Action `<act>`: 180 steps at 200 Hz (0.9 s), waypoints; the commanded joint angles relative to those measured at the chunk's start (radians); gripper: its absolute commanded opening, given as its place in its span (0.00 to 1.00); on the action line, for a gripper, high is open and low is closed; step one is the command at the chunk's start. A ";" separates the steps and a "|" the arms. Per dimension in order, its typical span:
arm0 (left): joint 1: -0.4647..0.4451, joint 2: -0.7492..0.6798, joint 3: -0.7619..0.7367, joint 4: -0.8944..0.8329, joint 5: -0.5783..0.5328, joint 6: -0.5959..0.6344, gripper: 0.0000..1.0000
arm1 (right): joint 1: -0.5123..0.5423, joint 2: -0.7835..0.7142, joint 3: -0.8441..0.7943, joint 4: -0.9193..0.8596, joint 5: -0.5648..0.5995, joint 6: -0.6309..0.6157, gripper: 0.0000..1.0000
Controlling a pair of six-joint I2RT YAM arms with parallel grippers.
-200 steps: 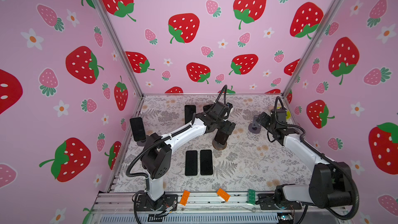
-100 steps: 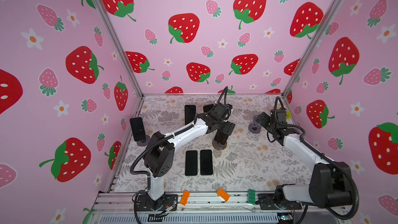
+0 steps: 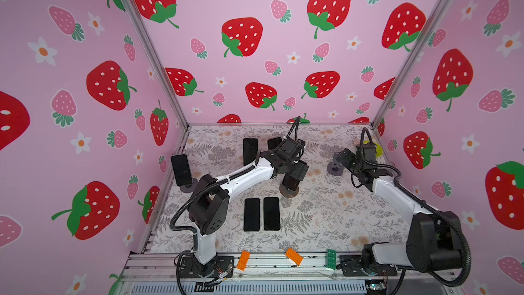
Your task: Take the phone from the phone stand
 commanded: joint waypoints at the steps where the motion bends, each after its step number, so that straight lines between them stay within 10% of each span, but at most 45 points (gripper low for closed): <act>1: -0.004 -0.035 -0.018 -0.012 -0.024 -0.007 0.92 | -0.002 0.012 -0.014 0.012 -0.004 0.019 1.00; 180: -0.013 -0.050 -0.077 0.026 -0.019 -0.025 0.89 | -0.002 0.033 -0.018 0.016 -0.032 0.027 1.00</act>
